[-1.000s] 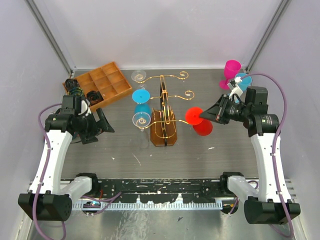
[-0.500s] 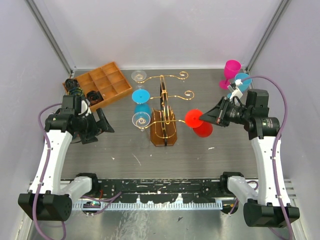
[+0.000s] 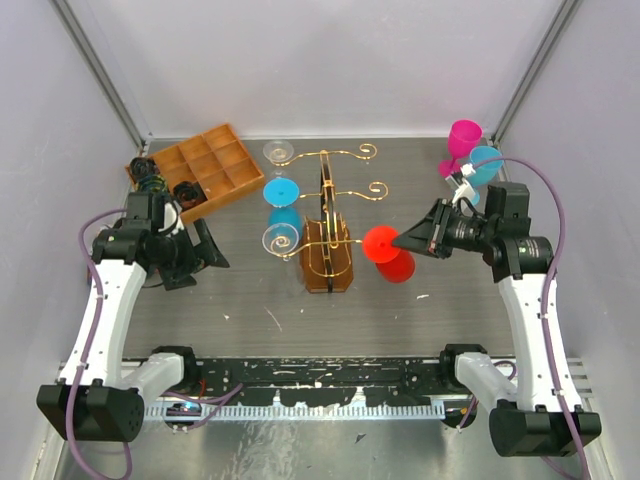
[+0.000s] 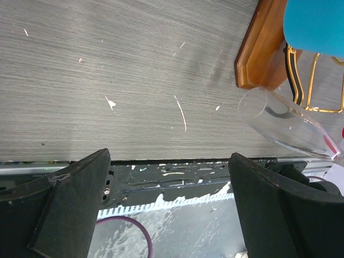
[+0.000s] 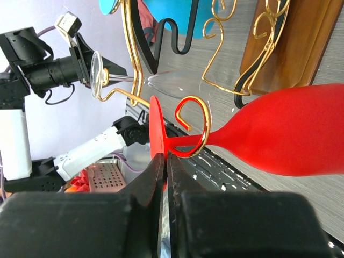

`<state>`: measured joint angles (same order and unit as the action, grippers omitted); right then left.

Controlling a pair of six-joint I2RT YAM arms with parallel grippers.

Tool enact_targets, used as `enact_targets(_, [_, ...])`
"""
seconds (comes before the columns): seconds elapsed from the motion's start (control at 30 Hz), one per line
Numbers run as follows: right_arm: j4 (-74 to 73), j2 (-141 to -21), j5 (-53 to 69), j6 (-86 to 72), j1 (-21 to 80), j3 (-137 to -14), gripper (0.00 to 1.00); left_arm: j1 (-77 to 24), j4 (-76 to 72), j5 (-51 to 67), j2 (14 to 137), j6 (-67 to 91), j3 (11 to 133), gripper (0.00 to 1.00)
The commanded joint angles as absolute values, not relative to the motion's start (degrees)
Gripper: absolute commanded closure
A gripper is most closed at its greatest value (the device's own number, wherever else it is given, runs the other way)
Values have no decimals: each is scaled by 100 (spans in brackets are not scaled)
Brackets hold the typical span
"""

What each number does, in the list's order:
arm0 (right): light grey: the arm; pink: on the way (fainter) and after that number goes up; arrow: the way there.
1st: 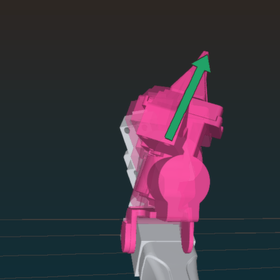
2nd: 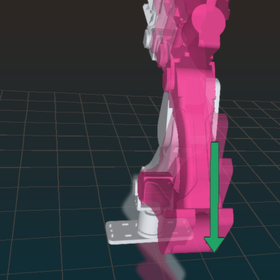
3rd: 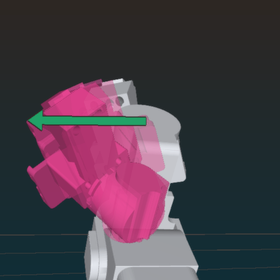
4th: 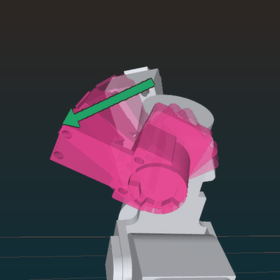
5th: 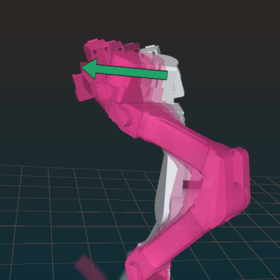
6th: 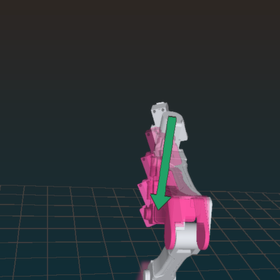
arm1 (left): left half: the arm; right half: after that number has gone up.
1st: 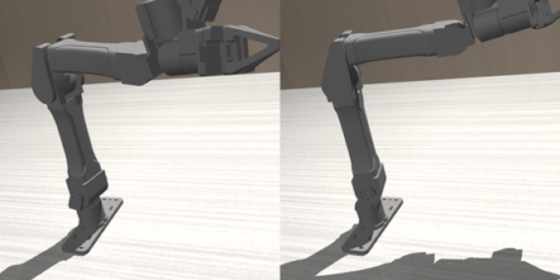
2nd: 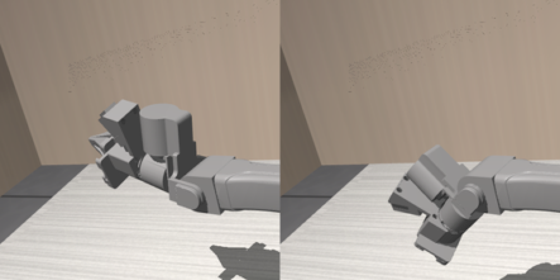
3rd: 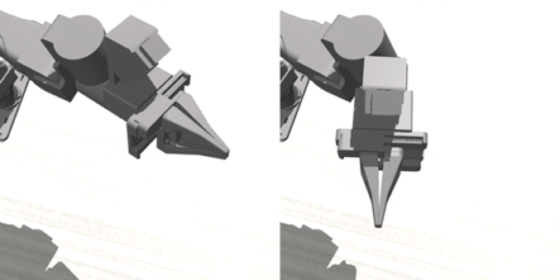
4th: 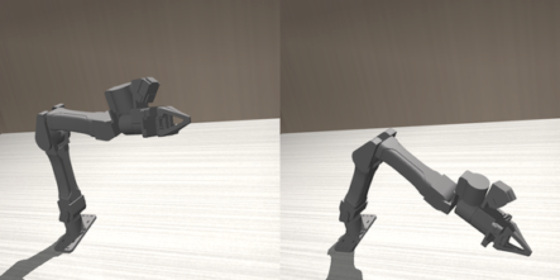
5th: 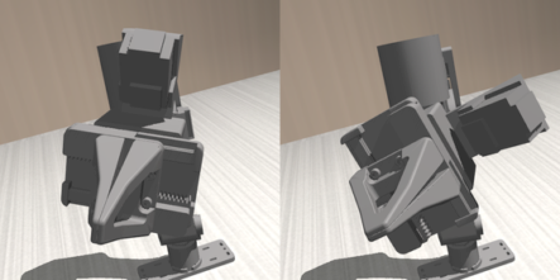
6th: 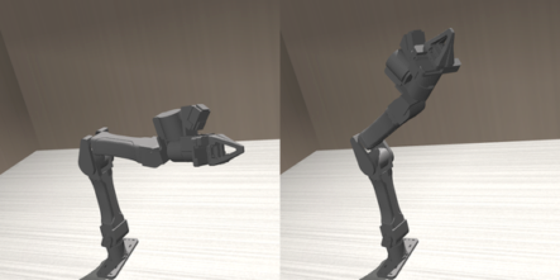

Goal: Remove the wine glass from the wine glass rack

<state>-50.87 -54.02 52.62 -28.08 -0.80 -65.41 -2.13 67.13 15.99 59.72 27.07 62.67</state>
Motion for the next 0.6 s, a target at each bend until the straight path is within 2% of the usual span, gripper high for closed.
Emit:
enact_targets(0.0, [-4446,-5358,5616,-3278,-50,-6377,99,-193,6582,1748,5960,2684,6155,2])
enact_targets(0.3, [-2975,-5648,5669,-4188,58,-6172,99,-193,6522,1796,6016,2707,6144,2])
enact_targets(0.57, [-2523,-6048,5204,-4338,51,-6379,99,-193,6583,1720,6016,2655,6201,2])
